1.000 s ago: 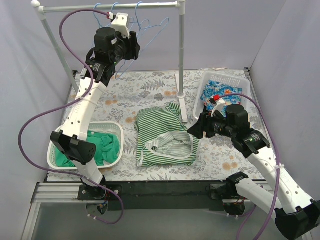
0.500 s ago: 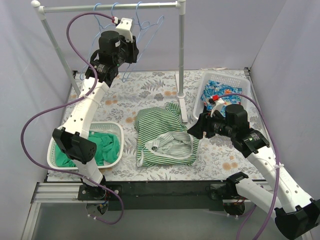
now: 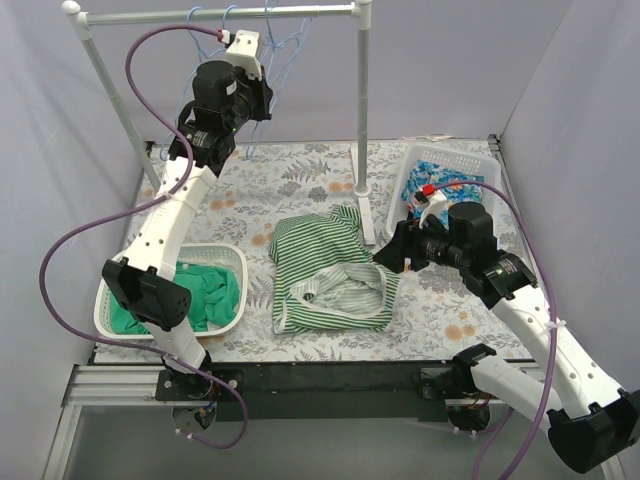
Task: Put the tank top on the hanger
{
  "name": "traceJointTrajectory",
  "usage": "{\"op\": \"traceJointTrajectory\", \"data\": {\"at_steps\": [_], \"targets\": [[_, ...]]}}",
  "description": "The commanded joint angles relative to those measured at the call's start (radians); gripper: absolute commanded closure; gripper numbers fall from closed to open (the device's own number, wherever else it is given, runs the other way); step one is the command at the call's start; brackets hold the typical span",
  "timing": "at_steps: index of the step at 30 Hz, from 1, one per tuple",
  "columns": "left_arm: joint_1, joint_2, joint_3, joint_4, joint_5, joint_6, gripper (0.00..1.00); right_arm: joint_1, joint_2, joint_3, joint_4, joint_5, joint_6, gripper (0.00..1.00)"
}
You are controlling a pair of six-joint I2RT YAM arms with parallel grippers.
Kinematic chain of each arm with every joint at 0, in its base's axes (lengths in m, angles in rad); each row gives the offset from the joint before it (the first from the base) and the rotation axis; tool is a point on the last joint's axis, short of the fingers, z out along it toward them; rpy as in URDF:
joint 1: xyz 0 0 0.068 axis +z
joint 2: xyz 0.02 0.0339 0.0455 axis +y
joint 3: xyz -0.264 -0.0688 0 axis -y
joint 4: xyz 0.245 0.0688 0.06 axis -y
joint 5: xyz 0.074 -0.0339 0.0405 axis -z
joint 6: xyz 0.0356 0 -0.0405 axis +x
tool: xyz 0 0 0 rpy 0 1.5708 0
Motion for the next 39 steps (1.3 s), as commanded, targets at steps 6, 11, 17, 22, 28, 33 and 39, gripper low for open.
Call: {"op": "traceJointTrajectory", "data": {"at_steps": [6,11,17,22,28,33,39], "targets": [[0.004,-0.143,-0.027,0.039,0.031,0.0,1.0,0.003,0.022,0.063,0.037,0.022,-0.024,0.29],[0.004,-0.231,-0.128,0.033,0.063,-0.021,1.0,0.002,0.03,0.082,0.031,0.029,-0.025,0.29],[0.004,-0.358,-0.248,0.01,0.129,-0.079,1.0,0.003,0.037,0.103,-0.009,0.074,-0.042,0.29],[0.003,-0.484,-0.392,-0.03,0.235,-0.154,1.0,0.008,0.042,0.062,-0.039,0.092,-0.044,0.29],[0.001,-0.683,-0.607,-0.109,0.402,-0.204,1.0,0.092,0.071,0.0,-0.059,0.193,-0.03,0.32],[-0.006,-0.809,-0.74,-0.191,0.537,-0.193,1.0,0.218,0.085,-0.065,-0.093,0.411,0.034,0.33],[-0.057,-0.912,-0.872,-0.284,0.557,-0.168,1.0,0.316,0.178,-0.08,-0.065,0.581,0.117,0.36]]}}
